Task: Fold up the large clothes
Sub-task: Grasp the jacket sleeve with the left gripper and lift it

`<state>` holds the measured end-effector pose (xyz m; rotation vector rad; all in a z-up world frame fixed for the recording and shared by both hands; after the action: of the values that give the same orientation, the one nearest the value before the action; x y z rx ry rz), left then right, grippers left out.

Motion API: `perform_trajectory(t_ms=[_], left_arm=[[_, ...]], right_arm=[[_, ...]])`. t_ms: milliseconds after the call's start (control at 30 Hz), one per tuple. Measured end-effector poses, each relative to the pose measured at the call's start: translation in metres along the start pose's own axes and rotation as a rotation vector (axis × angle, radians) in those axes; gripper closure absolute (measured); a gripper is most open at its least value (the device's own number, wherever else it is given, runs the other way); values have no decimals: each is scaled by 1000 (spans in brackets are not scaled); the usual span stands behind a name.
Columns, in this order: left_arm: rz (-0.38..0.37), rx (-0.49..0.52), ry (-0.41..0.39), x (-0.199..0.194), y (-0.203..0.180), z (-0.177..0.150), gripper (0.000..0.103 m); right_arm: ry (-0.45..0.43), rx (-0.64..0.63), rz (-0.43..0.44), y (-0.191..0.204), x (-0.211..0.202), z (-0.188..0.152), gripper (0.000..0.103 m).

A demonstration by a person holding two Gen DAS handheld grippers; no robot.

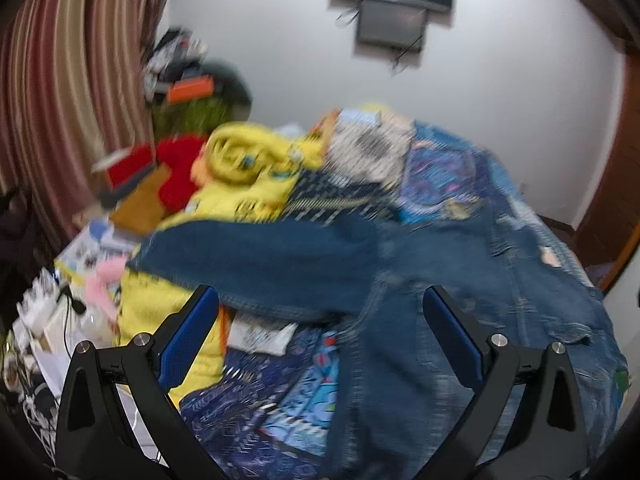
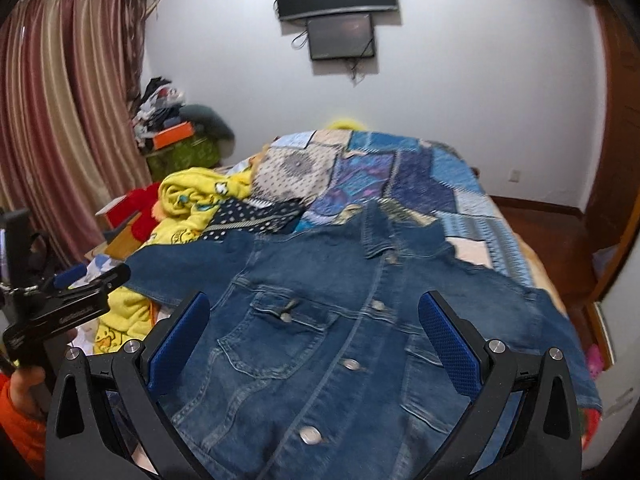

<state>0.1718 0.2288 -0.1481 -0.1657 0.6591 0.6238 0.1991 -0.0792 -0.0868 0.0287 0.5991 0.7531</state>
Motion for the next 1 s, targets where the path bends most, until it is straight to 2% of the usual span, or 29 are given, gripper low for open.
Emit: perform_trajectory(t_ms=[133, 200, 267, 433, 533, 600, 667, 800, 900, 933, 1000], left_arm=[[0, -7, 93, 45, 24, -7, 0], [-24, -28, 148, 68, 38, -11, 0], [-94, -70, 222, 96, 53, -17, 0], [-165, -112, 377, 145, 67, -27, 0], [-227, -162, 453, 175, 73, -32, 0], [-303, -232, 500, 194, 77, -34, 0], [-335, -290, 528, 208, 81, -36, 1], [-381, -417, 583, 230, 89, -38, 10], [-441, -522, 629, 243, 96, -40, 13], [-456, -548, 637, 246, 98, -41, 18], [-425, -572, 633, 250, 103, -38, 33]], right_arm=[[70, -39, -23, 5, 36, -1, 0], [102, -47, -27, 3, 49, -3, 0], [147, -45, -53, 1, 65, -7, 0], [215, -47, -133, -9, 89, -12, 0], [250, -41, -134, -14, 99, -15, 0], [262, -30, -134, -17, 102, -16, 0], [268, -24, -135, -19, 104, -16, 0], [272, -22, -139, -20, 106, -15, 0], [266, -24, -145, -23, 104, -13, 0], [266, -24, -145, -23, 104, -13, 0], [265, -23, -144, -23, 103, -13, 0]])
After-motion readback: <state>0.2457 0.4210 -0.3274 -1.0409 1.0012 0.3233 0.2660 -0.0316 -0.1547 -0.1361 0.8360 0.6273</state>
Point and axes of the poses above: each gripper's, at about its wrist camera, not at the fingertips, and x roughly the way its jaws point, y to its left, z to its top, the point moved 1 cm from there along x, roughly the way its jaws point, and after that the axes turned 12 degrees about z, right-handed, at the moved point
